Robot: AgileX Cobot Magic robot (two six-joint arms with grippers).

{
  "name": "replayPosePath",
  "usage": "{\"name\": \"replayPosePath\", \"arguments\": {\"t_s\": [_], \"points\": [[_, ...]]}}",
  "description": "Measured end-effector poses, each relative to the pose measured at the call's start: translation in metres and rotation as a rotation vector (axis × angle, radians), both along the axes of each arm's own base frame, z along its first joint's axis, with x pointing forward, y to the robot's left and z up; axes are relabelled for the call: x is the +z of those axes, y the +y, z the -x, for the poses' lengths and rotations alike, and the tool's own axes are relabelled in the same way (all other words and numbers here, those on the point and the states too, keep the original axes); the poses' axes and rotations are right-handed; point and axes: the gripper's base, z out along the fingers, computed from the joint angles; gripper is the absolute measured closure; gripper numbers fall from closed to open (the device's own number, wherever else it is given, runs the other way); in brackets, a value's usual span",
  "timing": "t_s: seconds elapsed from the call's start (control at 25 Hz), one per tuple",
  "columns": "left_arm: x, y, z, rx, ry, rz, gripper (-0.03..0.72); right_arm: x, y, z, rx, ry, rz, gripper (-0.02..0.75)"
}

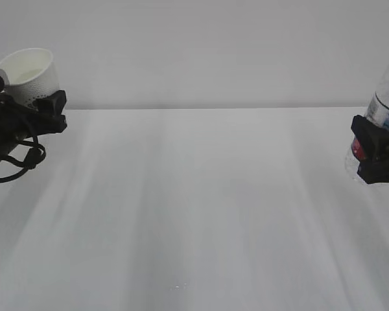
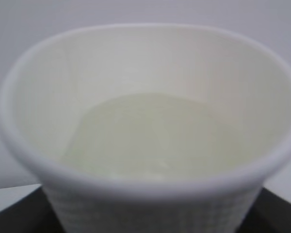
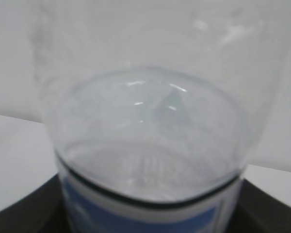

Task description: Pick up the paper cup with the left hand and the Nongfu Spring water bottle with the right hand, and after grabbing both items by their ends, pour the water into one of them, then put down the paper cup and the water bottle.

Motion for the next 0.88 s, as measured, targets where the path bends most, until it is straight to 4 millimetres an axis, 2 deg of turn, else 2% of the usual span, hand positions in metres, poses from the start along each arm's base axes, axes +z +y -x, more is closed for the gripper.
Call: {"name": "replayPosePath", "arguments": {"t_s": [0.52,0.88], "points": [[-0.001,0.012,-0.002,0.056,-0.004,-0.012,0.157,-0.005,0.001,-0.001,0.006,0.02,0.004,0.259],[-0.027,0.01,-0.02,0.056,0.038,-0.019,0.157,-0.01,0.003,-0.002,0.027,0.042,0.014,0.259]]}}
